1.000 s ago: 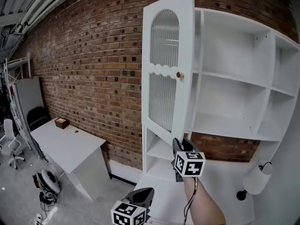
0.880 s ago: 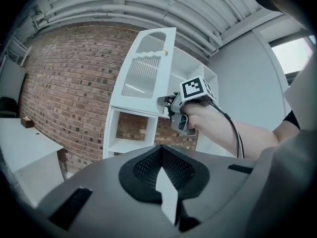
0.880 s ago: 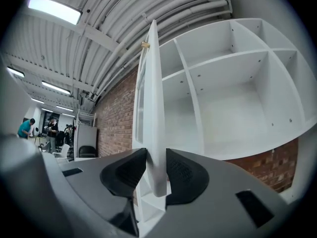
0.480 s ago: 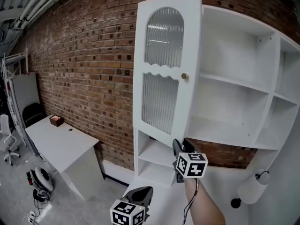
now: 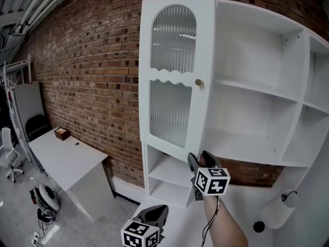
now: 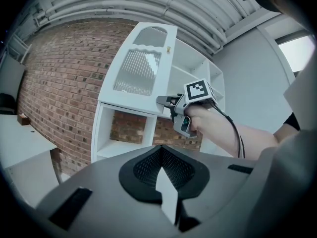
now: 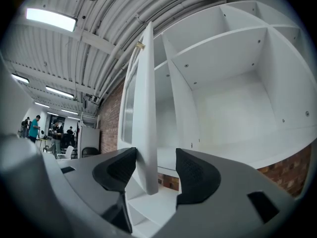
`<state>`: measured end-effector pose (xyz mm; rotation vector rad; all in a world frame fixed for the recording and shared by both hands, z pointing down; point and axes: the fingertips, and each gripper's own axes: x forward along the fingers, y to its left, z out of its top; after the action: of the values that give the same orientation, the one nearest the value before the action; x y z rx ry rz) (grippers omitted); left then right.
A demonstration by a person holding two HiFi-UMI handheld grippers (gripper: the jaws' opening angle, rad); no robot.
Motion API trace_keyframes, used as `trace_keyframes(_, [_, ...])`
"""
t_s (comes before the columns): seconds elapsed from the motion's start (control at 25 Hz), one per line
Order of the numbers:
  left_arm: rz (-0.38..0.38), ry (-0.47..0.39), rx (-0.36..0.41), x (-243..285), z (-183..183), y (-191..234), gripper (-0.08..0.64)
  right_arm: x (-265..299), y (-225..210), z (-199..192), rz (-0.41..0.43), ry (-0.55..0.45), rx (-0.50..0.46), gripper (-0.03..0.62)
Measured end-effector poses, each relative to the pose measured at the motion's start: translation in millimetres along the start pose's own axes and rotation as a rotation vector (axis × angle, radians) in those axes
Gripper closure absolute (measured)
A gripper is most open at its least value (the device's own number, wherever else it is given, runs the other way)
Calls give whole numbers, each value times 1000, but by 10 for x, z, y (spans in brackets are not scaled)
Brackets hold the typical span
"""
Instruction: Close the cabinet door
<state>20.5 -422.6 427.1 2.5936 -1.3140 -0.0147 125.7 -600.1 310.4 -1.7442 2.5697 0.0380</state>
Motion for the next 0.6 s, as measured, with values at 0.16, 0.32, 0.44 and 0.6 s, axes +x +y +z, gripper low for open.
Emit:
trace_keyframes(0.16, [11,1,3,74,15,-7,552,47,-129,1,-28,4,-8,287])
trace_keyframes(0.32, [19,-2,9,121,28,5,554,108,-201,-12,-28,12,8,279])
trace_keyframes(0.44, [28,-5,13,144,55,34,554,167,-241,-21,-26,16,17,279])
trace_keyframes(0.6, [40,-9,19,165,79,48,554,229,-320,-39,-24,23,40,279])
